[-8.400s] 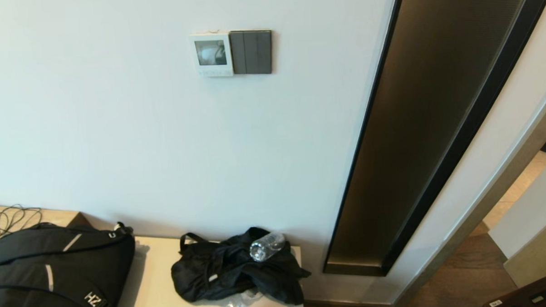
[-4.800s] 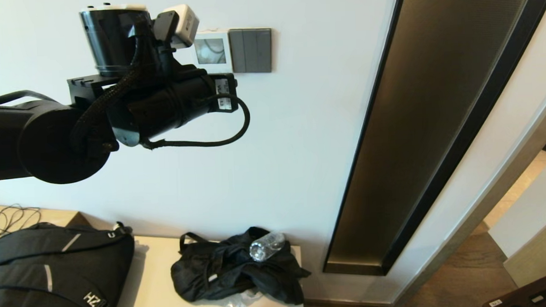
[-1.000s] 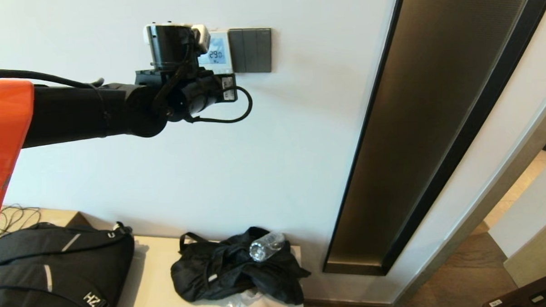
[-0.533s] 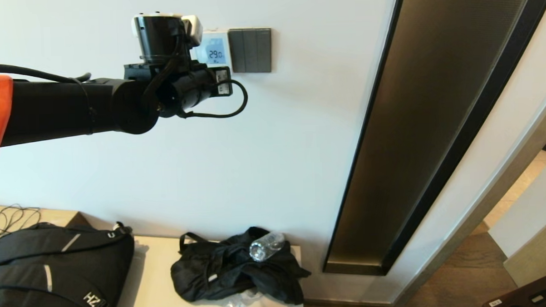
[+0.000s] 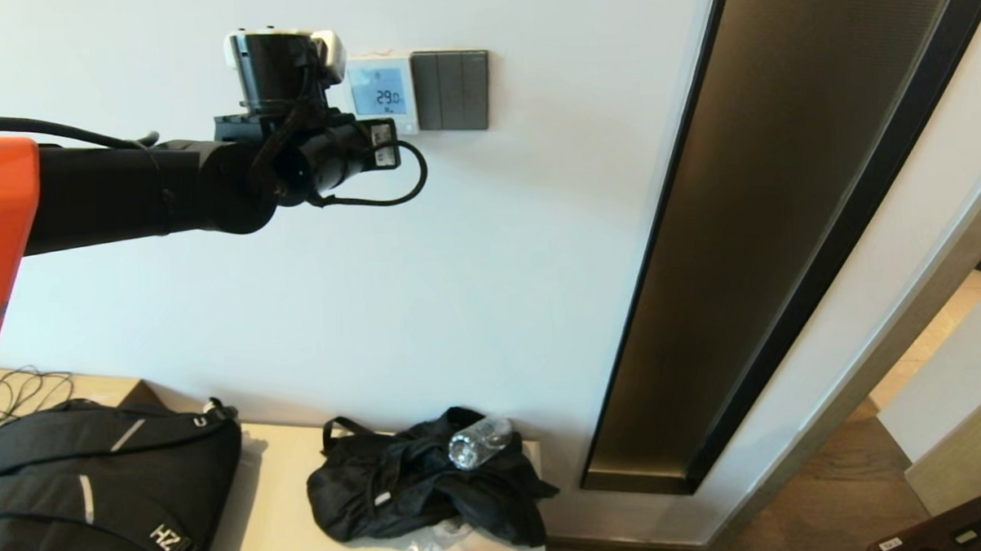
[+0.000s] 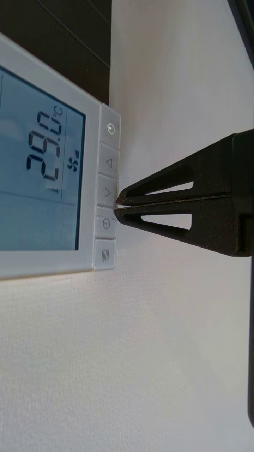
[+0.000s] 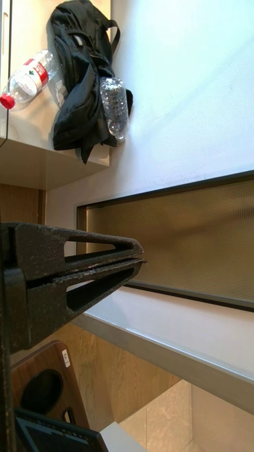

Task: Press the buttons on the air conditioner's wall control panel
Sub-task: Press the temperature decrease button

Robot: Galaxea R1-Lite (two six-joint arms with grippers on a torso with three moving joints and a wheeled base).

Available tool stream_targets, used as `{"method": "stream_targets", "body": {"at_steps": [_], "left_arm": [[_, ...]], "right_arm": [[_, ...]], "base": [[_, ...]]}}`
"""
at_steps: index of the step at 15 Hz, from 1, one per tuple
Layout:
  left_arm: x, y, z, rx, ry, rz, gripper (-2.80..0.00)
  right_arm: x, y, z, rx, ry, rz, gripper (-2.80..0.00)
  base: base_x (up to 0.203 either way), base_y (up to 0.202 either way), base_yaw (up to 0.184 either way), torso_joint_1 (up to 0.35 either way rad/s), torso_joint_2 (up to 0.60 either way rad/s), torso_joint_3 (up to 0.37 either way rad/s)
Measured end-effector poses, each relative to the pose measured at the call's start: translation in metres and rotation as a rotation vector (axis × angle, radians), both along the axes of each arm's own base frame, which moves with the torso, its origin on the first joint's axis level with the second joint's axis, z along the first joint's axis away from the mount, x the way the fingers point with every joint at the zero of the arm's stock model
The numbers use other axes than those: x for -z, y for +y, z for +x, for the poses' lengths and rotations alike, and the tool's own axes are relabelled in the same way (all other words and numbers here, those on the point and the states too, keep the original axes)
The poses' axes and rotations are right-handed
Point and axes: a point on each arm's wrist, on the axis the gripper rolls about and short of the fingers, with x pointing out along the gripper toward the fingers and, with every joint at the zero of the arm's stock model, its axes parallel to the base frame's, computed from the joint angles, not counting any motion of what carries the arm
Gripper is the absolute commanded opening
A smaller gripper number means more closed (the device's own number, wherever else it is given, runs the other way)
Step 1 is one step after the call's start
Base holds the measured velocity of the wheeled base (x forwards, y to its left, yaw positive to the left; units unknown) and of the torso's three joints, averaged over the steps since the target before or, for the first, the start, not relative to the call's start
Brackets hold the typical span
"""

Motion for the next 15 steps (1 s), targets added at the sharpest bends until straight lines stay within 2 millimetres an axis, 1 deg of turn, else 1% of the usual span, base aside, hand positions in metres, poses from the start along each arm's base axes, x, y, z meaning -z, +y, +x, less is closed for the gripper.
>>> {"method": "stream_targets", "body": {"at_steps": [3,7,15], "left_arm": [[0.0035,-0.0011,0.0044,-0.001,0.004,0.001,-2.8],[0.0018,-0.0022,0.0072,-0.002,-0.004,-0.003,-2.8],[0.0015,-0.0002,0.003,-0.002,0.008,0.0,-2.8]], "right_arm": [[0.0,0.0,0.0,0.0,0.0,0.0,-2.8],[0.0,0.0,0.0,0.0,0.0,0.0,-2.8],[0.0,0.0,0.0,-0.001,0.0,0.0,-2.8]], "base": [[0.0,0.0,0.0,0.0,0.0,0.0],[0.0,0.0,0.0,0.0,0.0,0.0],[0.0,0.0,0.0,0.0,0.0,0.0]]}}
